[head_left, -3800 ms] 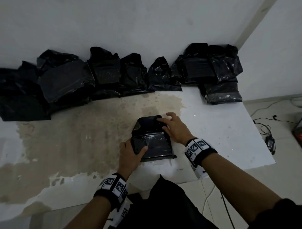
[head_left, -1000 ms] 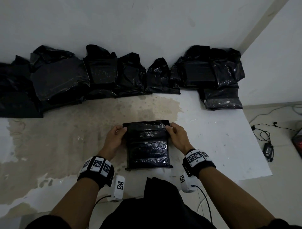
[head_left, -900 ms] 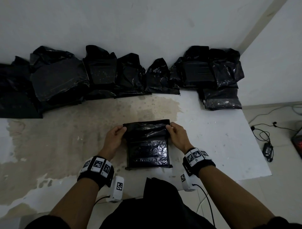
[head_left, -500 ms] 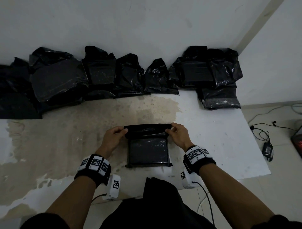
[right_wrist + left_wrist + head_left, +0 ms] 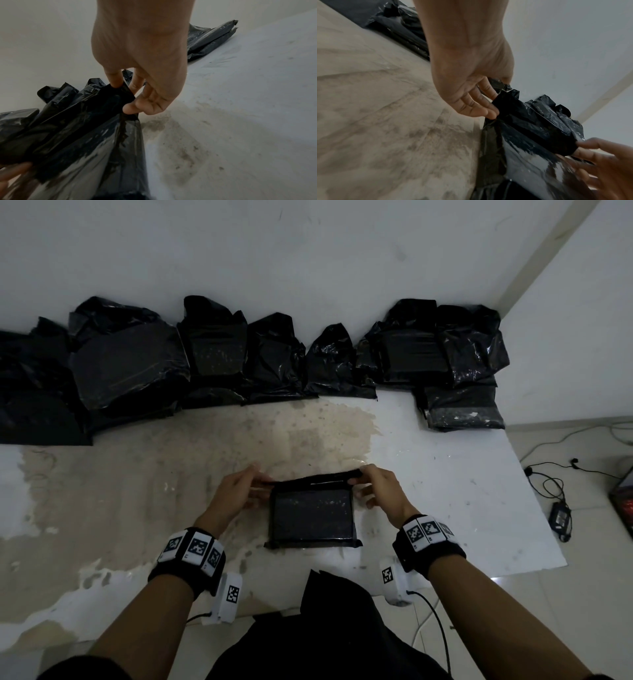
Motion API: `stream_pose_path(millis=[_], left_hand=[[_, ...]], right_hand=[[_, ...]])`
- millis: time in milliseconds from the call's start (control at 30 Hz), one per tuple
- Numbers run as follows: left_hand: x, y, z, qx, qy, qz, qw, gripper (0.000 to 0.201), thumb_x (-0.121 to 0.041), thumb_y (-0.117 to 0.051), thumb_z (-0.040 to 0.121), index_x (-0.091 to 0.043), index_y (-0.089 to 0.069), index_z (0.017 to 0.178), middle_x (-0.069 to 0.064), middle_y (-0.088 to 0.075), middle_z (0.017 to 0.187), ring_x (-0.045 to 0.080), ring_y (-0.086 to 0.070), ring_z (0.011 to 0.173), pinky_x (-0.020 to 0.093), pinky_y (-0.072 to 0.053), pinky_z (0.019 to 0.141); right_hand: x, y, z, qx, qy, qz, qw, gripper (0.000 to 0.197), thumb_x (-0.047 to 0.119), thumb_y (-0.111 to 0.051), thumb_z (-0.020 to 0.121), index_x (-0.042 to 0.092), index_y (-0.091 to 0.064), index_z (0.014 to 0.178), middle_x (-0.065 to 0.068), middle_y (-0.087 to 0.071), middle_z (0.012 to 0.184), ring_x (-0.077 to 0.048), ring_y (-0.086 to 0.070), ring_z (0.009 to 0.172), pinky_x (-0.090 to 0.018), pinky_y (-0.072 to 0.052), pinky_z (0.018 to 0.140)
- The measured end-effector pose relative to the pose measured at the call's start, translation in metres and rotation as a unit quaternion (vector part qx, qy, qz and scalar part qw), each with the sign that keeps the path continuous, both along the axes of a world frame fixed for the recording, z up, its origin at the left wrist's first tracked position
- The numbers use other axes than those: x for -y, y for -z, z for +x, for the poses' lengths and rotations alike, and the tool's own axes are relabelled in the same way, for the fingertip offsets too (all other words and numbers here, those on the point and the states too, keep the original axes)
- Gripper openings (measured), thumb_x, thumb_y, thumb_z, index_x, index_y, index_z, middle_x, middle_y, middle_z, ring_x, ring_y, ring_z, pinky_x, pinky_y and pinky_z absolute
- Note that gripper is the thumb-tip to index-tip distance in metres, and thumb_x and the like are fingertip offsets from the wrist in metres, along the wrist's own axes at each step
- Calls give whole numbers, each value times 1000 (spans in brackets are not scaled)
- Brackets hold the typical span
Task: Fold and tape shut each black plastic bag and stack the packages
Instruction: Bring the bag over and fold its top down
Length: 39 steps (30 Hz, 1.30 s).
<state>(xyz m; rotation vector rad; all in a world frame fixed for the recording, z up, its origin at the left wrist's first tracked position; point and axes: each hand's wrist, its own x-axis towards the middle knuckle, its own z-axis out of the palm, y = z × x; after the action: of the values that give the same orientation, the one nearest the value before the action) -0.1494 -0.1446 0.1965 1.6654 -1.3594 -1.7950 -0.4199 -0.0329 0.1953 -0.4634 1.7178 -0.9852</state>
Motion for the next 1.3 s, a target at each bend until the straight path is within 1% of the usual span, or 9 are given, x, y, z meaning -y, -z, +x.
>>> stream_pose_path(millis=[133,300,467,633,900,1033,1100,1167,1300], left_hand=[[-2,5,-7,28,-4,25,999,34,-42,-47,105,-12,-62,98,8,-73,87,17,-66,68,25,-45,55],[1,14,-20,48,-9,22,999,20,-20,-65,97,-10,-55,111,10,-63,97,17,-59,69,26,-46,56],[-5,17,-4,7,45,-23,999,22,-5,-58,99,-13,-64,118,9,-63,102,15,-59,82,15,-48,59],[-15,32,14,-2,44,-39,998,26,-8,-59,99,-22,-68,120,9,-66,121,21,-60,111,19,-46,75],[-35,38,21,-3,59,-81,995,33,-9,-57,101,-21,-63,132,-6,-62,123,14,-58,116,22,-49,86],[-39,40,21,44,66,-144,986,34,-6,-55,101,-22,-59,131,2,-57,130,13,-56,109,25,-49,89],[-40,39,17,102,39,-209,972,33,-9,-52,103,-18,-56,134,8,-51,135,18,-56,109,28,-46,89],[-46,33,7,149,41,-341,927,31,-15,-47,103,-13,-57,133,11,-50,130,26,-56,107,35,-46,90],[-76,39,-14,196,322,-499,781,51,-39,-36,103,-13,-50,145,7,-47,148,29,-42,136,46,-36,111]], right_hand=[[-2,-3,0,8,-4,-2,1000,41,36,-50,104,6,-75,92,-7,-72,80,-15,-60,59,-26,-45,50],[-6,-1,3,-24,-46,-22,998,5,10,-62,98,7,-66,97,-2,-68,75,-13,-59,56,-24,-48,49],[-19,6,2,-30,-48,-42,998,14,1,-61,98,0,-66,111,-9,-63,81,-13,-63,66,-25,-54,55],[-35,19,15,-42,-54,-49,996,14,-4,-57,98,0,-66,109,-2,-57,80,-16,-61,71,-22,-53,57],[-35,27,21,-84,-44,-63,994,18,-3,-54,100,11,-65,99,0,-60,82,-17,-62,68,-27,-56,64],[-34,36,18,-117,-63,-74,988,22,-2,-56,99,18,-67,97,-5,-63,88,-27,-66,78,-41,-61,74],[-35,38,18,-129,-70,-76,986,24,0,-57,98,22,-68,96,-8,-65,94,-35,-68,89,-46,-61,80],[-37,39,18,-136,-70,-79,985,27,0,-58,97,25,-68,95,-12,-67,99,-39,-68,93,-49,-61,83],[-37,36,20,-157,-89,-81,980,27,-2,-57,96,24,-66,96,-15,-66,99,-34,-68,88,-36,-60,77]])
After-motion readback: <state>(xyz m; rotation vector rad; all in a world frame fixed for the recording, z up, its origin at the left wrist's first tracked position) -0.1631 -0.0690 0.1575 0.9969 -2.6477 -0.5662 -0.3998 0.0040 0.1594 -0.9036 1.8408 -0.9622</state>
